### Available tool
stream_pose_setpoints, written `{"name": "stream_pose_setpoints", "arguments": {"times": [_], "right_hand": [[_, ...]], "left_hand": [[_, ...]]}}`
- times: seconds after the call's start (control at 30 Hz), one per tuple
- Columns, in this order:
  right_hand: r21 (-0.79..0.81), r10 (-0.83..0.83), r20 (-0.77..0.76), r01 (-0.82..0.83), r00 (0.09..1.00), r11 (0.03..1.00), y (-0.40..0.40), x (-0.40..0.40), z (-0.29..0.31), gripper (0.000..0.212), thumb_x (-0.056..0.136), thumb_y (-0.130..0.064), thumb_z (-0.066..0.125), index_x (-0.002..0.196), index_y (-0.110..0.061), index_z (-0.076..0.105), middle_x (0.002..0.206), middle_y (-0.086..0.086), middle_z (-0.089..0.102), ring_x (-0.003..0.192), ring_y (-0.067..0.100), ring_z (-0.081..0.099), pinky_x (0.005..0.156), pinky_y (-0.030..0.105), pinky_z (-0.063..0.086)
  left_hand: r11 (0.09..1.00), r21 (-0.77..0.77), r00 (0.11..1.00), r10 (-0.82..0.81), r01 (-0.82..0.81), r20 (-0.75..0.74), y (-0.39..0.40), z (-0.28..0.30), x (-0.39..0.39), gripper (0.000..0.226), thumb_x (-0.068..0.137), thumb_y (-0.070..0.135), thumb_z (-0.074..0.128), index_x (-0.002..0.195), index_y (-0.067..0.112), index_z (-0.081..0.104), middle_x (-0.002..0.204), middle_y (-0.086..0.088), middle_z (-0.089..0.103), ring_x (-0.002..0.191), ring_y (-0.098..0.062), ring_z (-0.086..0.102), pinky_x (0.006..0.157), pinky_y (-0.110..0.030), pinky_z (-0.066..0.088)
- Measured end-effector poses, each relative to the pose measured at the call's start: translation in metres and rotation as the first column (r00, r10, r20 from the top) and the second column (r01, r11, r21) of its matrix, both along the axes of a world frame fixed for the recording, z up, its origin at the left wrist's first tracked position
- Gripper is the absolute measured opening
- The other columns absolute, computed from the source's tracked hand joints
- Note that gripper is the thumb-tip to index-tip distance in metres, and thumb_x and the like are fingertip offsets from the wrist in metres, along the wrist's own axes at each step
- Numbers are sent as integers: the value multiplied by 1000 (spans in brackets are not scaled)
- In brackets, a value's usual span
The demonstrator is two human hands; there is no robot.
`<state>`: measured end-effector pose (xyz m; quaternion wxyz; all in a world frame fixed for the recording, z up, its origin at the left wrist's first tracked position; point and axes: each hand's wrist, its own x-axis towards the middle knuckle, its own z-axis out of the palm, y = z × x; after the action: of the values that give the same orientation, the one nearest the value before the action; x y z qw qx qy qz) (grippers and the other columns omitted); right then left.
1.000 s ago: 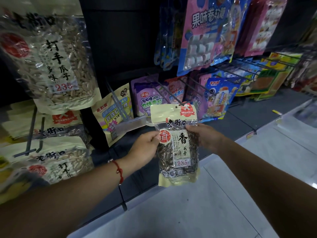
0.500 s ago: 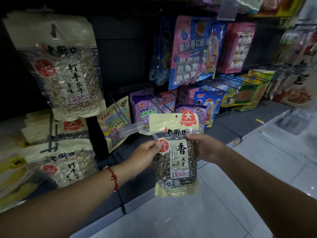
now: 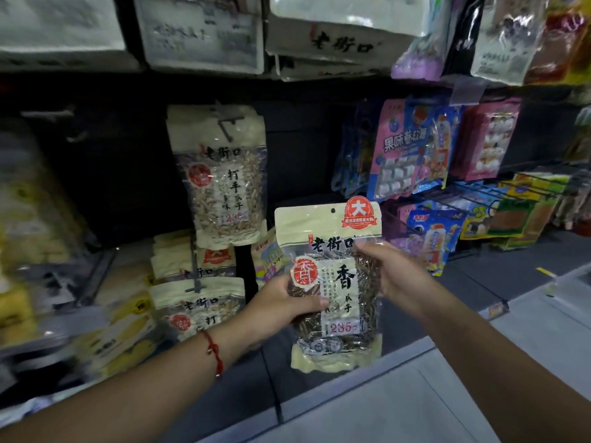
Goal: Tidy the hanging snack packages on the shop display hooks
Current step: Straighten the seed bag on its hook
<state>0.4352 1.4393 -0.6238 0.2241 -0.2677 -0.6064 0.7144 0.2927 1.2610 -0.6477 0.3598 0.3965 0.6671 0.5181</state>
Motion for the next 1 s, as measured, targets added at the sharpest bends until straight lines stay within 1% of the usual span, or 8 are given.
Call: {"name": "stream_pose_setpoints", "arguments": {"times": [0.1,0.23,0.33,0.4,0.47,0.67,0.83,1.0], "right_hand": [[47,-39,-22,40,999,998,-19,-21,14,94,50,-68,86,125,-16,64,133,7,64,130,29,52,113,51,35],[99,-4,-98,14,995,995,-44,-47,48,51,73,-45,77,114,-16,71,110,4,75,113,29,65,102,45,45],[111,-15,-170,34,985,993,-59,-70,71,29,84,-26,75,111,-14,72,106,5,76,108,29,68,99,45,51],[126,-28,-172,50,985,991,-70,-84,82,26,86,-22,75,109,-12,72,105,7,77,108,30,69,100,46,52],[118,-41,-174,62,984,991,-78,-96,92,27,85,-21,77,109,-9,71,102,9,77,105,32,70,94,45,56],[83,-65,-212,85,975,993,-89,-124,115,30,85,-19,77,111,-7,68,98,10,77,73,16,73,62,28,58],[39,-113,-234,125,966,991,-86,-140,127,22,85,-14,77,103,-6,68,82,5,76,62,12,71,52,22,54],[26,-141,-259,153,956,988,-83,-147,131,15,86,-9,75,99,-6,68,65,-2,71,46,6,65,44,18,49]], "left_hand": [[997,20,996,76,-75,-46,-23,16,-13,39,76,33,85,110,25,67,105,11,76,98,-5,71,91,-23,52],[985,68,987,158,-156,-20,-55,28,-29,35,78,32,83,107,29,64,103,5,75,91,-8,73,84,-27,57],[974,107,980,200,-199,4,-71,30,-41,50,75,35,84,117,20,62,108,-5,74,88,-15,75,74,-32,62],[962,137,971,239,-236,-7,-80,34,-46,76,67,48,86,129,17,57,119,-5,70,92,-14,74,73,-26,60],[953,141,961,274,-269,-22,-84,36,-51,99,57,63,87,138,18,51,129,-5,65,105,-18,71,87,-34,59],[908,248,941,331,-337,68,-87,50,-57,36,80,32,80,113,29,64,104,6,77,91,-15,75,82,-40,61],[870,304,921,382,-388,82,-80,58,-63,51,75,46,81,120,31,62,106,11,76,99,-13,72,94,-44,56],[845,316,900,430,-431,78,-71,59,-66,96,54,77,81,135,35,54,123,12,69,112,-16,67,98,-47,53]]}}
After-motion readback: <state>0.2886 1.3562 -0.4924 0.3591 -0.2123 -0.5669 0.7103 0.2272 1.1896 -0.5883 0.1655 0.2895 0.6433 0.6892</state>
